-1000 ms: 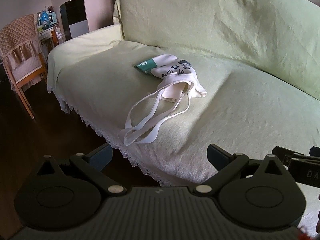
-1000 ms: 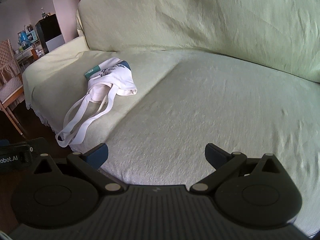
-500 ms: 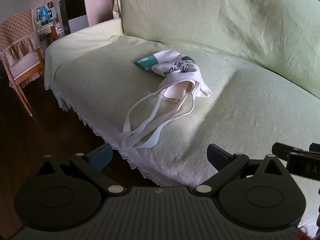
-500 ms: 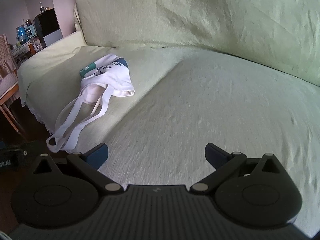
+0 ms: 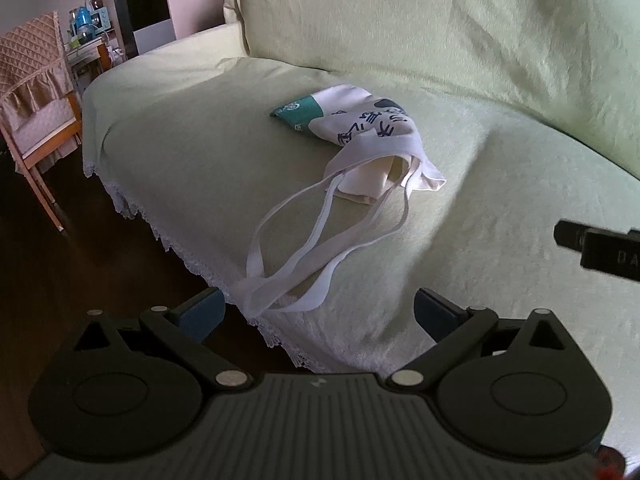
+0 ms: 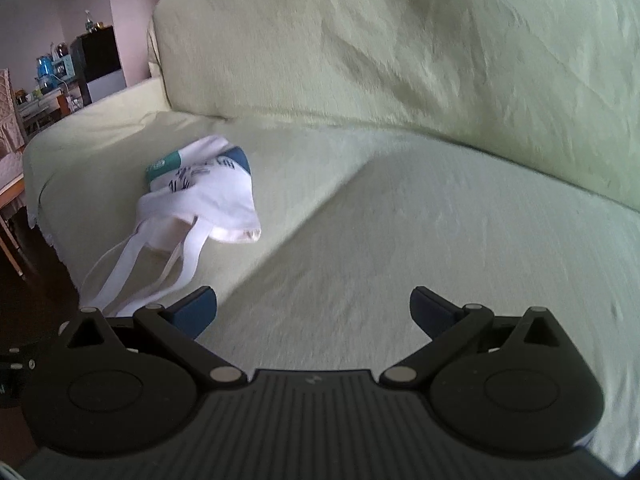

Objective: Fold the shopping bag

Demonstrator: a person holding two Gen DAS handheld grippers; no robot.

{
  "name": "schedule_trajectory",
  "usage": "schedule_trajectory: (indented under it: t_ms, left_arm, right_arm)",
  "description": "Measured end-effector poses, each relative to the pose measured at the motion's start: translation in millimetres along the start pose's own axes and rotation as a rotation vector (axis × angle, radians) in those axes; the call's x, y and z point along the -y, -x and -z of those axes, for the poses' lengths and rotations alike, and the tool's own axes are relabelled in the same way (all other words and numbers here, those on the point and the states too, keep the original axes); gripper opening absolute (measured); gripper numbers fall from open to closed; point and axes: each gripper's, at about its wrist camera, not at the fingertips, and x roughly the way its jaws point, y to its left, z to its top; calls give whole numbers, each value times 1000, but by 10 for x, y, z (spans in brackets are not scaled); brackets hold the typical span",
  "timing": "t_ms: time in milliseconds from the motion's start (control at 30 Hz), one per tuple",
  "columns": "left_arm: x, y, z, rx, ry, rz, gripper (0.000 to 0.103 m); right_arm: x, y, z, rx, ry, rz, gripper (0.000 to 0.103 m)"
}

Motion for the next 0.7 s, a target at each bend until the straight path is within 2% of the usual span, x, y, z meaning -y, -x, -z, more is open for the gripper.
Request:
schedule_trajectory:
  t_ms: [133, 300, 467, 533, 600, 633, 700]
  left_arm:
    - [62, -181, -42, 7, -46, -10, 101]
    - [64, -432, -126, 4, -63, -13, 101]
    - [85, -687, -247, 25, -106, -3, 101]
    - [70, -798, -306, 35, -112, -6, 101]
    - [18, -881, -346, 35, -109, -9, 101]
    - [0, -921, -370, 36, -104, -11, 101]
    - [-31, -990, -411, 39, -91, -12, 101]
  right_arm:
    - [12, -173, 59, 55, 2, -39, 102]
    - [-29, -523, 71, -33, 80, -144, 101]
    - [-193, -889, -46, -55, 207, -156, 98]
    - [-265, -1070, -115, -55, 267, -152, 86]
    - [-337, -1237, -174, -55, 324, -155, 38]
    - [-375, -1319, -199, -57, 346, -159, 33]
    - [-432, -1457, -236, -53, 378, -161, 36]
